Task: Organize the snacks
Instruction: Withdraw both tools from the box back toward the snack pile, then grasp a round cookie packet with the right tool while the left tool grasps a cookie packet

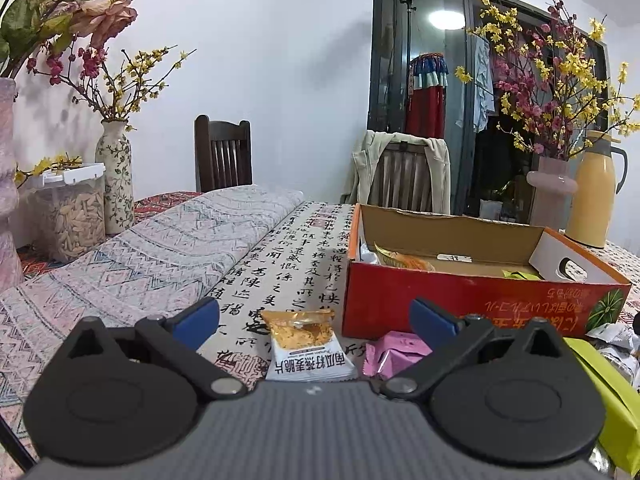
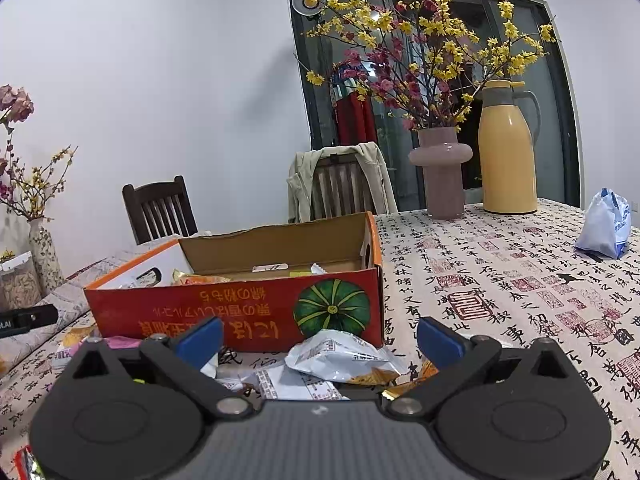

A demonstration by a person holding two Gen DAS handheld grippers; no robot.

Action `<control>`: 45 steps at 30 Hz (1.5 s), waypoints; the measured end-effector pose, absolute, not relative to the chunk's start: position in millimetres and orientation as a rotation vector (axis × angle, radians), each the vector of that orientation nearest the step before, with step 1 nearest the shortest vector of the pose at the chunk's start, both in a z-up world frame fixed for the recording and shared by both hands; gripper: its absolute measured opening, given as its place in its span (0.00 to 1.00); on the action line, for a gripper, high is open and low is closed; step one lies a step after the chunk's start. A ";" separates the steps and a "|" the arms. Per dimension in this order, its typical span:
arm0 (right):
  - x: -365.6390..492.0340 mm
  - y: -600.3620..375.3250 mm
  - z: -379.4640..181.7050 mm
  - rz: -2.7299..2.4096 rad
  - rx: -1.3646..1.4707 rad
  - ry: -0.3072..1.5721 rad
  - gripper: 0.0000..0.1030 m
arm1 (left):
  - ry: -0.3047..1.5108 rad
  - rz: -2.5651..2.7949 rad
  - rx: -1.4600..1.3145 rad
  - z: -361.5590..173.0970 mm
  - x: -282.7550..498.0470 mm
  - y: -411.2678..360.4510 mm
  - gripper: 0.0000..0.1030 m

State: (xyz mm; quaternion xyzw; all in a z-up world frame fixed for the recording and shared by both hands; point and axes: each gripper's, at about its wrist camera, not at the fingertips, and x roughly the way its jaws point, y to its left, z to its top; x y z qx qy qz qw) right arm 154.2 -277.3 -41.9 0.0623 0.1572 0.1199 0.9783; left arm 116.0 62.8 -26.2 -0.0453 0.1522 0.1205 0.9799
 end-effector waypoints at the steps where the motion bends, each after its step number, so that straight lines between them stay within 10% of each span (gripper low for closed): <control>1: 154.1 -277.4 -42.0 0.241 0.127 0.316 1.00 | 0.306 0.242 -0.092 -26.2 116.0 63.1 1.00; 20: 136.6 -316.7 -35.6 0.083 0.108 0.364 1.00 | 0.332 0.233 -0.118 -28.1 119.8 67.4 1.00; 29: 191.4 -333.2 -36.5 -0.002 0.139 0.557 0.82 | 0.342 0.227 -0.131 -28.3 120.7 69.2 1.00; 34: 203.1 -327.6 -51.7 -0.013 0.141 0.634 0.43 | 0.345 0.239 -0.128 -28.5 121.4 68.9 1.00; 45: 160.8 -320.5 -29.5 0.093 0.163 0.399 0.39 | 0.344 0.242 -0.121 -28.6 121.1 68.0 1.00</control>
